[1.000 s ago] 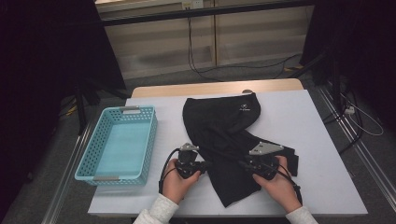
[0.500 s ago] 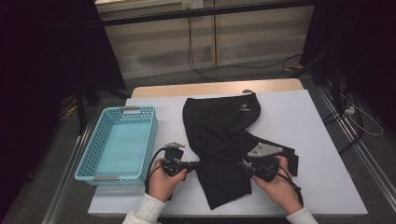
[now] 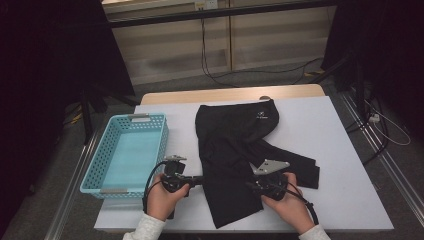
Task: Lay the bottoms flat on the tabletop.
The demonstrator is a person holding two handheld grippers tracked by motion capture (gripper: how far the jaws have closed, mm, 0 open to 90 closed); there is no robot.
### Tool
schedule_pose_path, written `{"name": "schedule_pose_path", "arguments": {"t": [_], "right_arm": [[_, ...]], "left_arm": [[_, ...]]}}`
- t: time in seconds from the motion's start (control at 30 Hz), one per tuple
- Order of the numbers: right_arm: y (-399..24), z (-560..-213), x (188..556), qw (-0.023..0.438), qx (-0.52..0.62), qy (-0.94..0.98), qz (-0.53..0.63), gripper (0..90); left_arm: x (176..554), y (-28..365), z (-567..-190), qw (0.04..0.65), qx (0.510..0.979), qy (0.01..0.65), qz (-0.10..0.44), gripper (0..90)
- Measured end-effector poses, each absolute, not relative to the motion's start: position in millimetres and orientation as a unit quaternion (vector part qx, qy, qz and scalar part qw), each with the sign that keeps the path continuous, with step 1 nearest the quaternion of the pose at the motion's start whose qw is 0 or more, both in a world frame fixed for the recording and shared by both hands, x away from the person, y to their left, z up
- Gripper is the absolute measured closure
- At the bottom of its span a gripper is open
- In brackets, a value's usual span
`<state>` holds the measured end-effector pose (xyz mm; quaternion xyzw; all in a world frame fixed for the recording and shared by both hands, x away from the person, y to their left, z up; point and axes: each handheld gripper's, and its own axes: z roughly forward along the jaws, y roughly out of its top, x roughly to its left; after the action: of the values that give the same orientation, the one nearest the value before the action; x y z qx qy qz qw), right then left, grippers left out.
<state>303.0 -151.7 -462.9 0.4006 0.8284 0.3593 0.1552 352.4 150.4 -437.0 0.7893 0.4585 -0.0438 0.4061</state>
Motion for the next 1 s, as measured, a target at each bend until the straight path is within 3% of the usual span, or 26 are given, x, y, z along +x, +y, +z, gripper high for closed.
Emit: {"name": "schedule_pose_path", "arguments": {"t": [0.1,0.17,0.23,0.33,0.4,0.53,0.67,0.83,1.0], "right_arm": [[-151,-462,303,0.139,0.394,0.831,0.367,82.6],[-149,-461,301,0.125,0.393,0.83,0.376,87.0],[-148,-459,300,0.103,0.391,0.826,0.392,87.7],[-148,-452,298,0.103,0.385,0.823,0.404,86.7],[-152,-449,300,0.109,0.39,0.819,0.407,83.7],[-170,-453,306,0.14,0.406,0.829,0.358,86.6],[-174,-451,305,0.138,0.408,0.82,0.376,77.7],[-151,-444,303,0.148,0.374,0.828,0.391,59.7],[-136,-447,304,0.136,0.351,0.841,0.388,58.7]], "left_arm": [[352,154,-433,0.408,0.787,0.461,-0.043,89.5],[351,156,-430,0.408,0.788,0.46,-0.038,89.9],[351,158,-426,0.411,0.786,0.461,-0.03,90.0],[353,165,-422,0.413,0.782,0.465,-0.021,90.0],[354,168,-423,0.409,0.781,0.472,-0.015,90.0],[357,167,-430,0.403,0.783,0.474,-0.021,90.0],[358,161,-433,0.399,0.787,0.469,-0.02,88.5],[358,161,-433,0.4,0.787,0.47,-0.017,88.7],[357,166,-433,0.401,0.785,0.471,-0.015,88.3]]}}
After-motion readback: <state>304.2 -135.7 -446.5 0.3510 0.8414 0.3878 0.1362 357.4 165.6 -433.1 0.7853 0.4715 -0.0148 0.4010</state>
